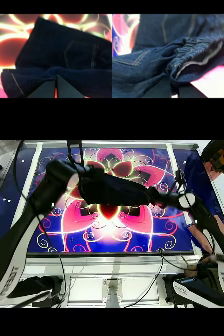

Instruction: Fold the clothes and pants, and hang the long-sleeved shirts on hangers.

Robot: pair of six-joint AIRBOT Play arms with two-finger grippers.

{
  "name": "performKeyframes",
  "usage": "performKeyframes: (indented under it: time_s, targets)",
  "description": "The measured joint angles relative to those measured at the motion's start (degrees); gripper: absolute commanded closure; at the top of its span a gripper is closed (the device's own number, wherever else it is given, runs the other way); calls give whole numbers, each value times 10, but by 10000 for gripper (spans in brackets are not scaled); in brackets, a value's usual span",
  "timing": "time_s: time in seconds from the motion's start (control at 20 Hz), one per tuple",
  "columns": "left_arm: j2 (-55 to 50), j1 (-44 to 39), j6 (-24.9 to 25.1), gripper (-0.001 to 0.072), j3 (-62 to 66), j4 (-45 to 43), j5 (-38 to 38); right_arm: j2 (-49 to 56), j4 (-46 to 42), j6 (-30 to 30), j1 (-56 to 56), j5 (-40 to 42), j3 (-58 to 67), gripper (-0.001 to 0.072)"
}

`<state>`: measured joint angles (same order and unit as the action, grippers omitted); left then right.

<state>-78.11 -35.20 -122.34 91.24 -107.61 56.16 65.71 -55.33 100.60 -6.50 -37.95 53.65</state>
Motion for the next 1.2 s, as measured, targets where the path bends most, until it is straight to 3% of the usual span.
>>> performKeyframes:
  time_s: [0.35, 0.55, 0.9, 1.2]
  targets:
    - [165, -91, -128, 706, -228, -3, -13, -108, -5, 6, -5, -59, -88, 683]
    - [225, -167, -219, 705, -303, -34, -3, -164, -16, 40, -19, -89, -134, 683]
    - [253, -283, -353, 706, -330, -127, 18, -291, -107, 205, -57, -138, -217, 682]
    - [244, -245, -381, 706, -307, -198, -66, -321, -190, 315, -63, -134, -233, 682]
